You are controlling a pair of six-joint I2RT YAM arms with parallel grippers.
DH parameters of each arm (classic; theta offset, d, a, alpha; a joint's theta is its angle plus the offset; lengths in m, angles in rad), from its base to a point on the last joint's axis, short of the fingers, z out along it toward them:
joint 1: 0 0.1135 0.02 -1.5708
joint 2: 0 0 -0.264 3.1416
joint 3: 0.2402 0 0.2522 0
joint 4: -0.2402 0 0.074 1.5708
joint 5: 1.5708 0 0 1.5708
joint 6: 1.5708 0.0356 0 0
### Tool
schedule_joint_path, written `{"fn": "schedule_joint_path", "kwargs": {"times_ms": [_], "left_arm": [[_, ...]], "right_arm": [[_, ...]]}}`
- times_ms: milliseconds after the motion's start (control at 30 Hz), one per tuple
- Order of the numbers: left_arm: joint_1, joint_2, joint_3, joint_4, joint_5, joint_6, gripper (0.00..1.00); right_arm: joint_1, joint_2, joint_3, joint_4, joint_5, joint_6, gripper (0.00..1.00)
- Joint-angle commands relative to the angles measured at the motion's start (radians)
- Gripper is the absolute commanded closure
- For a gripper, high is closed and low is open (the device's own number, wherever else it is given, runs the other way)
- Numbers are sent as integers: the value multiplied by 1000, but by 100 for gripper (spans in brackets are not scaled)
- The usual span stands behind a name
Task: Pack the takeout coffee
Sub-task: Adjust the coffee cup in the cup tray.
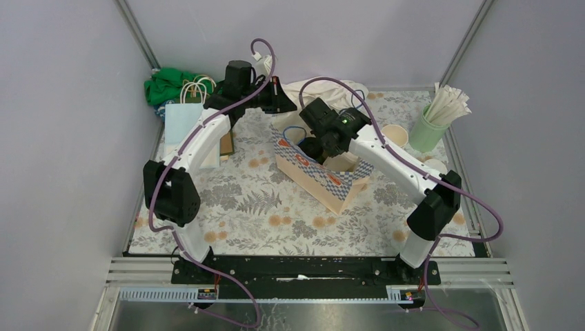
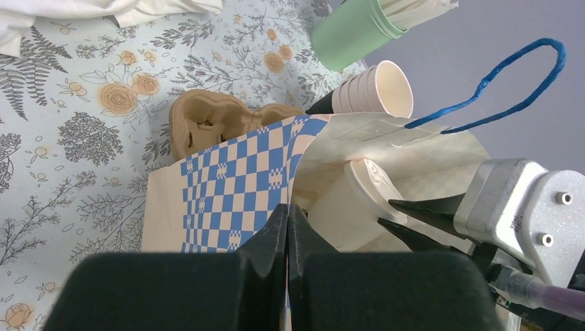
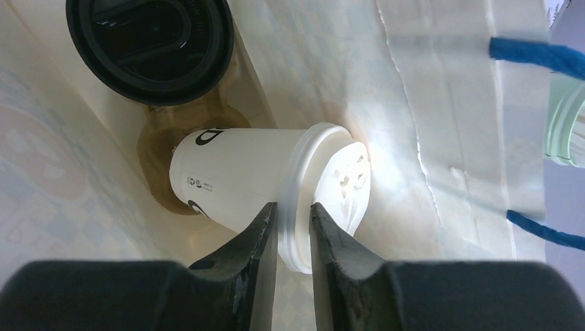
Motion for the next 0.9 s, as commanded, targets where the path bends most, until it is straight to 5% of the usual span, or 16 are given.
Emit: {"fn": "schedule_joint_path", "kwargs": {"times_ms": [0,667,867], "left_arm": [[4,10,69,16,-30,-7,100],[5,21,66,13,-30,-110,100],[5,10,56,22,-42,-131,100]], "right_arm": [[8,-36,17,-21,44,-38,72],[110,63,-219,164,325,-67,74],[114,56,-251,180,280,-8,62]]}}
